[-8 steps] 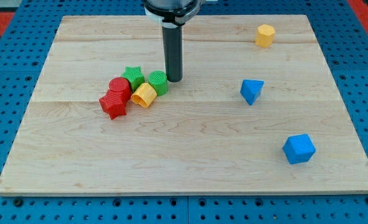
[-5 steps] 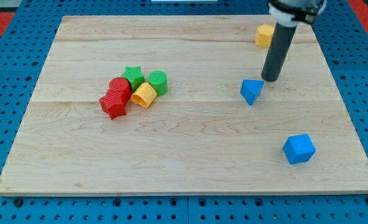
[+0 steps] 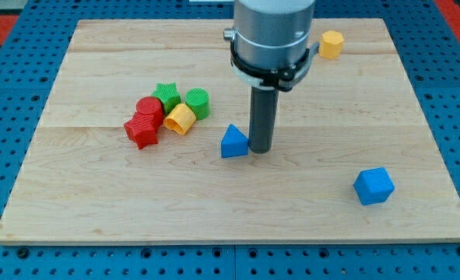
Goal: Push the blue triangle right to the yellow heart
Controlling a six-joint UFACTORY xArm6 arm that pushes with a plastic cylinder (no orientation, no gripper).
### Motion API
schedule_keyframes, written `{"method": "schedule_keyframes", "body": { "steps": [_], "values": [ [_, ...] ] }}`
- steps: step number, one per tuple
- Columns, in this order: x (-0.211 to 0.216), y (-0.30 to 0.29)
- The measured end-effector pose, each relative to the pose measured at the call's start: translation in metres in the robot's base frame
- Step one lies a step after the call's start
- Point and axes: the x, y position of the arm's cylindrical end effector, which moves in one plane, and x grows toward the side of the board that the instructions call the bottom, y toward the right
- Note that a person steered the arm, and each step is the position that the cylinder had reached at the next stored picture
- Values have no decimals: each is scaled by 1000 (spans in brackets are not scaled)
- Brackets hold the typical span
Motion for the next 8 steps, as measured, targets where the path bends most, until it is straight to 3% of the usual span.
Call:
{"method": "schedule_keyframes", "body": {
  "steps": [2,5,7,8],
  "values": [
    [-11,-57],
    [-41,-51],
    [28,-48],
    [16,-87]
  ]
}}
